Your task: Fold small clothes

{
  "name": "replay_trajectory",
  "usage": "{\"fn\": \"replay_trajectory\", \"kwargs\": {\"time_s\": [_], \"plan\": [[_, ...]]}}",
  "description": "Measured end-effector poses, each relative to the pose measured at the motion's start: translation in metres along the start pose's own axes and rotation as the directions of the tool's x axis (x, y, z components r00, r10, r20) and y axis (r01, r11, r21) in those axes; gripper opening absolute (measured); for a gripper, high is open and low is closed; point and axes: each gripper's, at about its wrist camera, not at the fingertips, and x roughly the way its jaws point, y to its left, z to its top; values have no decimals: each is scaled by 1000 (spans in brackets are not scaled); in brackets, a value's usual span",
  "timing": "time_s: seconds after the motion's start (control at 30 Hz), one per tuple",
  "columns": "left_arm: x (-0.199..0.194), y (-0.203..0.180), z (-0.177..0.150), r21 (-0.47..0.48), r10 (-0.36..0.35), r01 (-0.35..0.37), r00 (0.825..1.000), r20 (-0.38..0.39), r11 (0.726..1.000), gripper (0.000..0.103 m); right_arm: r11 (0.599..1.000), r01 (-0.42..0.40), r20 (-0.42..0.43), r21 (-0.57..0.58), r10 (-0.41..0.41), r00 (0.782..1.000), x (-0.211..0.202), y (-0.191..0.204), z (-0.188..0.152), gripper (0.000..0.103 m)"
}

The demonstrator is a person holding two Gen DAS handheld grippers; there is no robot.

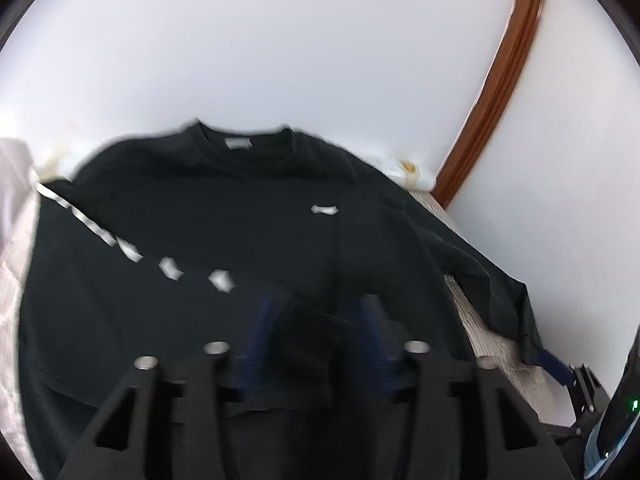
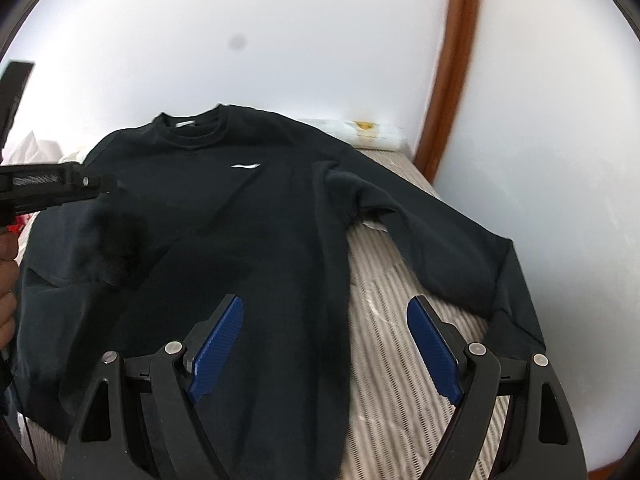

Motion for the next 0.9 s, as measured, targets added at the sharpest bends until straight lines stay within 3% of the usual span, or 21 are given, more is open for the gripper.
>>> {"fn": "replay_trajectory", "kwargs": {"time_s": [0.1,0.2,0.3,0.37,0.43,0.5,0.63,0.77,0.87,0.9], "plan": [[-27,22,-7,31,79,-81,996,45,996,55,999,-36,1,-26,36,999,1,21,7,83],[-39,63,-15,-11,156,-155,988,22,988,59,993,-94,6,-66,94,996,3,56,14,83],[-49,115,-34,-48,270,-271,962,-25,961,60,983,-155,-6,-94,155,988,11,89,18,83],[-54,148,-52,-64,354,-359,932,-72,931,60,974,-196,-23,-113,195,981,24,119,20,83],[-56,179,-69,-78,400,-410,909,-119,909,60,968,-219,-37,-122,216,976,38,141,21,77],[-57,198,-82,-89,421,-435,895,-146,896,60,964,-228,-61,-135,222,973,54,155,22,73],[-58,227,-108,-112,393,-416,901,-182,902,60,967,-206,-92,-153,193,977,90,169,27,73],[-48,233,-119,-96,363,-385,912,-189,918,61,975,-175,-145,-135,156,977,127,172,33,72],[-39,232,-120,-89,346,-365,921,-181,927,62,968,-226,-175,-113,204,963,148,173,37,50],[-37,233,-120,-91,347,-367,920,-181,926,63,965,-237,-172,-113,216,961,148,173,38,36]]}}
